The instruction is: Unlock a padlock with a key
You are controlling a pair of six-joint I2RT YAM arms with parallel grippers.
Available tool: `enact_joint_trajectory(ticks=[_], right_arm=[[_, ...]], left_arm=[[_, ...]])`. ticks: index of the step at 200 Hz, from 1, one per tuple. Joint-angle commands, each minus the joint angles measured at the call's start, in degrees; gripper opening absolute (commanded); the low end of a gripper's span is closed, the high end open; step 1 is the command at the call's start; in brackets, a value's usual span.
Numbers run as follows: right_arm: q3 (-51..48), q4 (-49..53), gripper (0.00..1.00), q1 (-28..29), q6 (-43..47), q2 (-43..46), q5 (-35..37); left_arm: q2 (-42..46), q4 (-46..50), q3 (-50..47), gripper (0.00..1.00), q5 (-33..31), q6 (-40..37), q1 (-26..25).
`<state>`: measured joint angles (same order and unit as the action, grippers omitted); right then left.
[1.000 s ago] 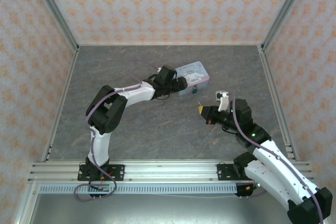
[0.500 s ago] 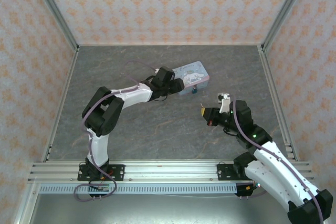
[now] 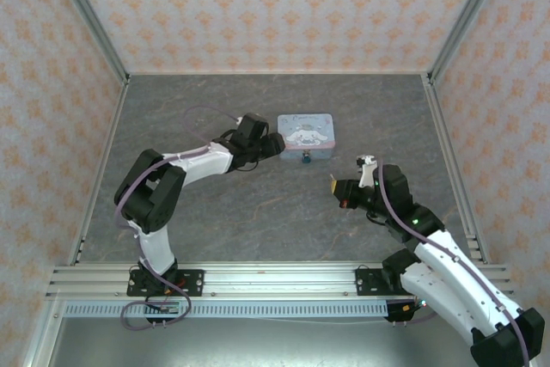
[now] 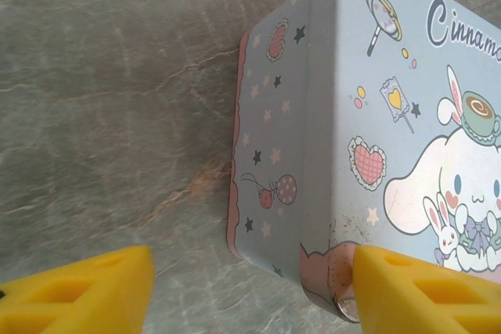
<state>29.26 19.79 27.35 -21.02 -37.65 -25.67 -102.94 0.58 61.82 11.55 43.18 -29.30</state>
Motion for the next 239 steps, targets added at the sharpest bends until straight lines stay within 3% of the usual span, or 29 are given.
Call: enact_joint_trajectory(ticks=[1,84,143,205,239], right_arm=[[2.56,-0.53,0.0,0.25,-0.07,-0.46,-0.08],[4.36,-3.3,0.0,-1.07,0.46,-6.89,-3.05],[7.42,-13.56,0.0,-1.37,-1.22,-19.15,-10.02],[14.48,-28.89,0.0,-1.28,-5.87,-37.97,-16.73],[21.69,-31.1,0.0,-1.14,-5.66,-49.42,-18.21]], left_arm=[[1.9,7.36,-3.07,0.67,-2.36,-2.79,1.4],[10.32,10.98,-9.29,0.68,-3.03,-6.49,7.13],[18.71,9.26,-13.29,0.74,-1.38,-10.71,10.38],[33.16,-8.86,-26.7,0.85,8.54,-15.32,10.32],[32.93,-17.48,-32.16,0.85,14.91,-13.59,9.42]])
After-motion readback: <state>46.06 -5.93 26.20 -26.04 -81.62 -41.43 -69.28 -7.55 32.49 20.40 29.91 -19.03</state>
